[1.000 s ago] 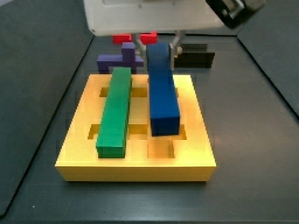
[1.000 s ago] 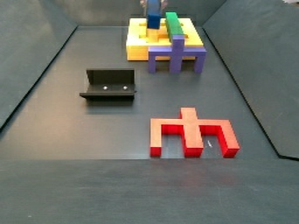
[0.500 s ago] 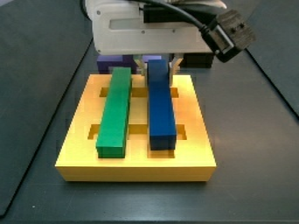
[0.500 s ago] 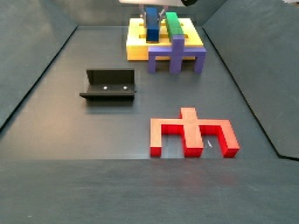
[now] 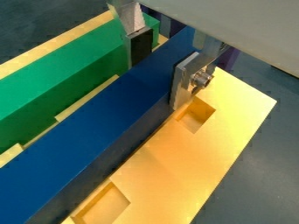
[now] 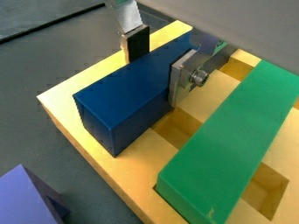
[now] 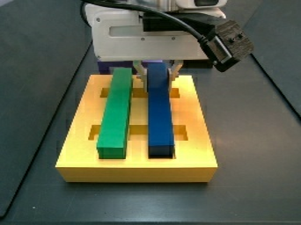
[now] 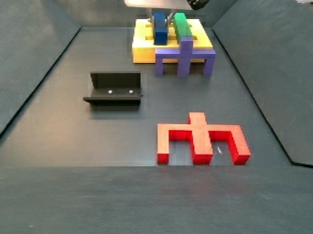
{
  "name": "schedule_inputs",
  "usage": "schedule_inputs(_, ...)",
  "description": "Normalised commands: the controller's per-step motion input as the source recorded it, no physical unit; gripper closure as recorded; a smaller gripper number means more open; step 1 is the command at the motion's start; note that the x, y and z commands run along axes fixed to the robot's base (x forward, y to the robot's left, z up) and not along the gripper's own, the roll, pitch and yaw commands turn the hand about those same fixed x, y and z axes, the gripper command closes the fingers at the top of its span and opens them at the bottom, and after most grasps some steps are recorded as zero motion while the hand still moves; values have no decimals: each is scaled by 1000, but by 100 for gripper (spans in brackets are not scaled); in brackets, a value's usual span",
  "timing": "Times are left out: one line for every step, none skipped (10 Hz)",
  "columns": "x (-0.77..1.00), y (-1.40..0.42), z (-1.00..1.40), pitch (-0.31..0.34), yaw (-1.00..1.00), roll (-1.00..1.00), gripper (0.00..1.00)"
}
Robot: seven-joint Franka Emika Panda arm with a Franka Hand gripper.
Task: Pick up the blue object. Move up. Move to above the board. Insert the blue object.
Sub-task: Insert the blue object.
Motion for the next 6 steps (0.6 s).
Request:
schedule_inputs(0,-209,-217,0,0,26,100)
schedule_inputs(217,-123,-314,21,0,0,100)
schedule_inputs(226,-91,-360,14,0,0,100)
schedule_inputs(89,0,-374,0,0,0,100)
schedule_inputs(0,0,-337,0,0,0,100)
schedule_inputs(0,0,0,0,0,0,100)
